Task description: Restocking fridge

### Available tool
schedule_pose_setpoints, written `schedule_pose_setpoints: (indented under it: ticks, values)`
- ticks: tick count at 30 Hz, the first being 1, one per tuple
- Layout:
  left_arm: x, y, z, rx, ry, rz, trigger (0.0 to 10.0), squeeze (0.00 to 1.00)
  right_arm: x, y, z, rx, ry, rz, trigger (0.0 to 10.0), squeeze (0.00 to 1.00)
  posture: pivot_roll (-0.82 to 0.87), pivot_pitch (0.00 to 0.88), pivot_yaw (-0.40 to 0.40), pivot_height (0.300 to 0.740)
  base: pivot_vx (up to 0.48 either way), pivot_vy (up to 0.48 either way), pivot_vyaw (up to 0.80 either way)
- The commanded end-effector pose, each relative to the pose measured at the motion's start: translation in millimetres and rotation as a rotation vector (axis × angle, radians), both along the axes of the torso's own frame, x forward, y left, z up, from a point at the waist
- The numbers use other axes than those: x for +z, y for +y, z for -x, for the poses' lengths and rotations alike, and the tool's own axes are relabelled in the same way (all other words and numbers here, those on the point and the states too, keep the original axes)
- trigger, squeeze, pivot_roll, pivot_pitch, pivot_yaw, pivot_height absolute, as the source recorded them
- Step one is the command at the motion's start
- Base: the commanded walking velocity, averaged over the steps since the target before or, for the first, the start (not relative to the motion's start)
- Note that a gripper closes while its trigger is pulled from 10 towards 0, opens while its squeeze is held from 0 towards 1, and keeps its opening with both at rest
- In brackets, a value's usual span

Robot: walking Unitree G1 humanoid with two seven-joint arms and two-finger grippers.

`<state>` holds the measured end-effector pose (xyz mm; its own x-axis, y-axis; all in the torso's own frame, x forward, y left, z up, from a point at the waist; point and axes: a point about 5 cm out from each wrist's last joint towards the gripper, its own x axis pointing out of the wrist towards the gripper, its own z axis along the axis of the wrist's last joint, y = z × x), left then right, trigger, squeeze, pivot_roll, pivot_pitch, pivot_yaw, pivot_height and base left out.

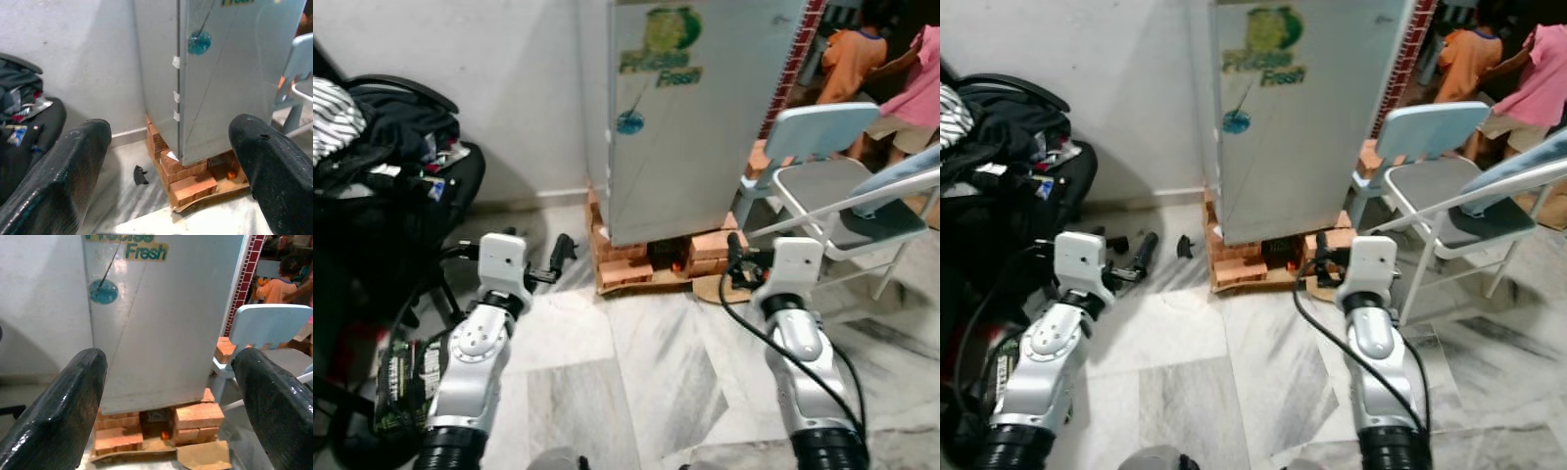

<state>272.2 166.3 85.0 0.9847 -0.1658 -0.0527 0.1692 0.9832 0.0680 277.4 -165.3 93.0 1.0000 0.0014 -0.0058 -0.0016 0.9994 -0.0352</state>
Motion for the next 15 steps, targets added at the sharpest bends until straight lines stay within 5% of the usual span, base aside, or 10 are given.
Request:
schedule_pose_setpoints:
  ticks: [1, 6, 15]
  values:
    - [7.7, -9.3, -3.0, -0.032, -0.029, 0.01, 10.0, 0.0, 0.4, -10.0, 2.0, -0.024, 0.002, 0.009, 10.0, 0.0, 0.01, 0.0, 0.005, 0.74, 0.274, 0.394, 0.0]
    - [10.3, -9.4, -3.3, -0.045, -0.052, -0.011, 10.0, 0.0, 0.6, -10.2, 2.1, -0.02, 0.006, 0.011, 10.0, 0.0, 0.01, 0.0, 0.004, 0.74, 0.278, 0.392, 0.0]
    - [10.4, -8.1, -1.4, -0.053, -0.056, -0.028, 10.0, 0.0, -0.2, -10.2, 3.4, -0.012, 0.013, 0.017, 10.0, 0.0, 0.01, 0.0, 0.001, 0.74, 0.375, 0.265, -0.8]
